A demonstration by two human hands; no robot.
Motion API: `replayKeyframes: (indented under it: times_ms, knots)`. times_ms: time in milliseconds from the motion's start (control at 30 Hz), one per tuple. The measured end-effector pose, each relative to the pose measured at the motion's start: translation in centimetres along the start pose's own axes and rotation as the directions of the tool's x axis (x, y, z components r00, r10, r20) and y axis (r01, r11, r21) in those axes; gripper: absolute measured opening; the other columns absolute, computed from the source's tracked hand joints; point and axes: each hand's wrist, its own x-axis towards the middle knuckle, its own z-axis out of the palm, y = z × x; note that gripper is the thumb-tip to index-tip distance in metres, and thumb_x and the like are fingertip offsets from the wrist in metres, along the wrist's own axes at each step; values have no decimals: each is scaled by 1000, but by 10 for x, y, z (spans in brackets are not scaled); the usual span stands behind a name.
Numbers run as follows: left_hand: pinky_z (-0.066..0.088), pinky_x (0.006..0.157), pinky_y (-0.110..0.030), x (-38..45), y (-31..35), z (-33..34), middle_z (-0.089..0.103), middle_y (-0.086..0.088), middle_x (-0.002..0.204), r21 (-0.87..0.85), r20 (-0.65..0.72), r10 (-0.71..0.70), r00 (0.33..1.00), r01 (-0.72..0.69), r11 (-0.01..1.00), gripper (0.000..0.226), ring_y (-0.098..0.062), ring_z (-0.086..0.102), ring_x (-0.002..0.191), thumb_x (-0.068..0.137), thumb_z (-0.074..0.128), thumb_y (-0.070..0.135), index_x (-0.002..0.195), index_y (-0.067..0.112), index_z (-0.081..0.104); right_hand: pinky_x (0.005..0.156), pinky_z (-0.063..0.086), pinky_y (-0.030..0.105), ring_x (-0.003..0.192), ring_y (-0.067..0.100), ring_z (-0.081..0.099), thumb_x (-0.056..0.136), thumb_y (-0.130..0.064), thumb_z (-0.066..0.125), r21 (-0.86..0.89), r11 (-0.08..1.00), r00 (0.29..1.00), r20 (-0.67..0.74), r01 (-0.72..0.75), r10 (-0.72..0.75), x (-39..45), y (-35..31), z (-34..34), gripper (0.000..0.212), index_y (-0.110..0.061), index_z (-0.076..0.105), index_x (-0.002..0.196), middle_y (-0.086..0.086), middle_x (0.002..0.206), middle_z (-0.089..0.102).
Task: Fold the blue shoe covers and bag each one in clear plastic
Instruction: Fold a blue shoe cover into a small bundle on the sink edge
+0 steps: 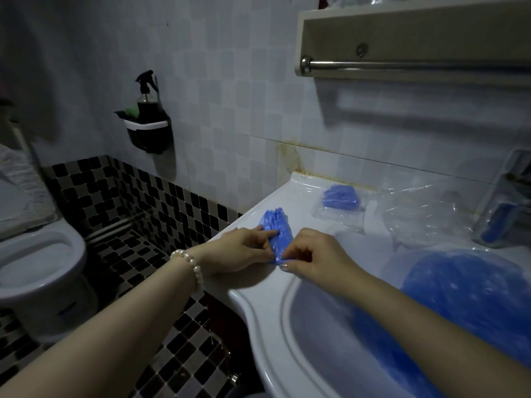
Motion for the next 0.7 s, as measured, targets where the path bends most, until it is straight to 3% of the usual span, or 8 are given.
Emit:
replayKeyframes:
  times_ms: [100,167,267,400,433,500,600,700]
  knots:
    - [15,117,-32,-3,4,0,38,15,147,-19,12,-13,1000,14,1000,16,4,16,139,89,62,21,73,25,60,71,41,17,74,9,50,85,-15,66,-93,995,1000,12,30,-29,4,-3,7,7,-11,65,79,-8,81,49]
    - [22,115,-30,-4,6,0,43,11,145,-88,6,7,1000,-6,996,11,5,24,136,86,67,22,81,31,62,76,44,28,80,17,53,89,-15,59,-132,990,997,40,-57,63,8,-7,6,14,-14,59,75,-3,86,50]
    - [35,110,-30,-6,4,1,55,1,134,-219,21,57,998,-51,974,21,-3,44,129,81,72,11,92,25,61,78,45,34,86,24,56,90,-11,51,-139,974,977,95,-179,193,14,-13,3,20,-11,56,71,3,90,50]
    - [30,113,-37,-1,-4,5,52,17,135,-30,-52,73,996,-74,997,18,1,36,133,64,69,56,75,45,60,75,44,34,84,25,56,92,-11,47,-186,962,968,117,-200,224,18,-16,4,22,-8,55,71,6,90,51]
    - [28,113,-37,0,-4,5,51,19,136,-12,-61,62,996,-63,998,14,0,35,134,63,66,59,71,49,60,73,44,33,83,23,55,92,-11,48,-182,962,967,115,-205,228,18,-16,4,22,-10,54,70,5,89,51]
    - [25,114,-39,2,-4,6,47,19,140,7,-68,52,996,-52,999,13,0,30,137,74,68,49,65,48,59,72,42,30,81,19,54,90,-15,53,-141,971,977,67,-193,204,16,-12,5,18,-14,53,72,3,88,52]
    - [22,115,-39,3,-7,6,47,16,140,-7,-83,48,995,-49,999,22,2,24,138,86,68,27,66,33,61,65,41,17,68,5,48,78,-22,72,13,993,993,-20,-117,117,6,-6,3,17,-23,55,81,-6,85,50]
    - [21,116,-35,2,-7,5,46,15,141,-33,-73,17,997,-20,999,19,3,24,138,88,65,21,70,26,61,66,40,12,70,4,50,78,-22,75,-31,998,998,0,-58,58,2,-2,3,15,-24,60,78,-9,84,47]
